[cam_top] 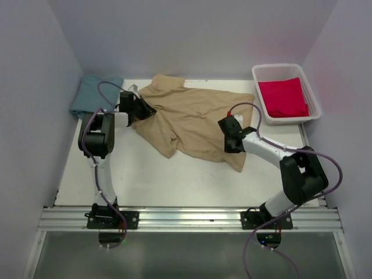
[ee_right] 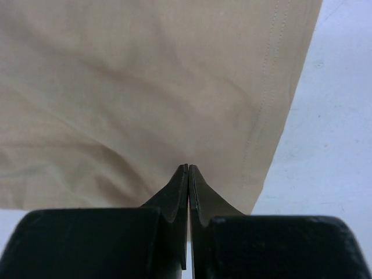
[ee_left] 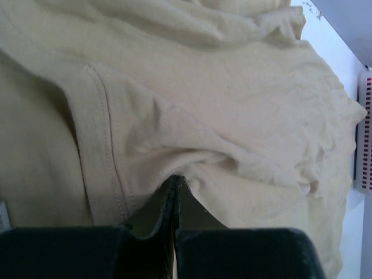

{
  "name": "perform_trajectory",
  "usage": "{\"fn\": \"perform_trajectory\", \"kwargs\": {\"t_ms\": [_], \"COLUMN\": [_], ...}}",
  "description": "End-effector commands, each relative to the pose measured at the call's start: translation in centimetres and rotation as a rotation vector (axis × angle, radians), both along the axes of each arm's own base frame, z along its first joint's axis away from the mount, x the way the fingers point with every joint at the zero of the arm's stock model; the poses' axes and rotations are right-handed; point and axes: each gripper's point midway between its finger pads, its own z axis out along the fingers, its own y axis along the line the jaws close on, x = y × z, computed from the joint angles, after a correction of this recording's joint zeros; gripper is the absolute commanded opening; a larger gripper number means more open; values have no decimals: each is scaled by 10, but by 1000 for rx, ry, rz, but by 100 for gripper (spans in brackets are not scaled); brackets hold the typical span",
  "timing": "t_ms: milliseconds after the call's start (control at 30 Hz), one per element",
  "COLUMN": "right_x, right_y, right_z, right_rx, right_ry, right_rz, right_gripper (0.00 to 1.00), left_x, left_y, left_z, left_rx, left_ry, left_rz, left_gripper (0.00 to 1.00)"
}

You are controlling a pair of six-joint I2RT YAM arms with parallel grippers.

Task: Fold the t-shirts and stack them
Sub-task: Flatten out the tshirt

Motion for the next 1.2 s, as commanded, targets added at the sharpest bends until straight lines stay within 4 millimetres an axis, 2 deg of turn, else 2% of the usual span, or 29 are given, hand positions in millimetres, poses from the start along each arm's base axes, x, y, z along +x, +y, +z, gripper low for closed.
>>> {"fn": "perform_trajectory", "kwargs": {"t_ms": [0, 33, 100, 133, 300, 333, 400, 467, 500, 533, 567, 600, 633, 700, 767, 833, 900, 1000, 1033, 1067, 1133, 1167], "right_x": [26, 29, 31, 32, 38, 45, 51, 69, 70, 87, 96, 99, 114, 125, 145, 163, 172, 183, 180, 181, 170, 166], "right_y": [6, 6, 8, 9, 1, -5, -13, -27, -32, -30, -35, -37, -35, -42, -46, -49, -49, -46, -44, -42, -41, -42], "right_z": [-3, -13, -22, -31, -54, -54, -67, -67, -80, -72, -71, -82, -70, -74, -64, -59, -54, -29, -30, -1, 6, 24], "right_rx": [29, 25, 28, 25, 19, 20, 3, -12, -29, -11, -13, -23, -9, -32, -18, -16, -20, -4, 13, 43, 71, 86], "right_ry": [-37, -17, -1, 18, 59, 51, 83, 81, 118, 100, 98, 136, 133, 146, 127, 106, 101, 52, 34, -36, -65, -100], "right_rz": [-39, -52, -55, -60, -94, -115, -134, -179, -196, -211, -223, -231, -235, -246, -260, -263, -254, -229, -221, -216, -209, -210], "right_gripper": [0, 0, 0, 0, 0, 0, 0, 0, 0, 0, 0, 0, 0, 0, 0, 0, 0, 0, 0, 0, 0, 0], "left_x": [-42, -44, -55, -57, -58, -57, -56, -55, -52, -50, -49, -44, -46, -41, -39, -36, -36, -36, -37, -43, -49, -52], "left_y": [3, 3, 6, 7, 12, 12, 12, 14, 14, 15, 15, 15, 16, 19, 24, 28, 30, 28, 24, 24, 24, 25], "left_z": [-12, -1, -1, 6, 11, 14, 14, 9, 10, 3, 0, 2, -6, -6, -7, -3, 4, 34, 59, 65, 89, 91], "left_rx": [14, 18, 32, 46, 88, 84, 89, 99, 102, 106, 108, 109, 112, 116, 115, 110, 110, 98, 85, 84, 134, 158], "left_ry": [90, 67, 75, 56, 70, 63, 62, 70, 67, 74, 78, 72, 96, 99, 95, 89, 78, -2, -59, -75, -117, -115], "left_rz": [-18, -21, -22, -32, -34, -34, -32, -31, -28, -25, -26, -25, -34, -31, -23, -21, -21, -34, -45, -48, -33, -23], "left_gripper": [0, 0, 0, 0, 0, 0, 0, 0, 0, 0, 0, 0, 0, 0, 0, 0, 0, 0, 0, 0, 0, 0]}}
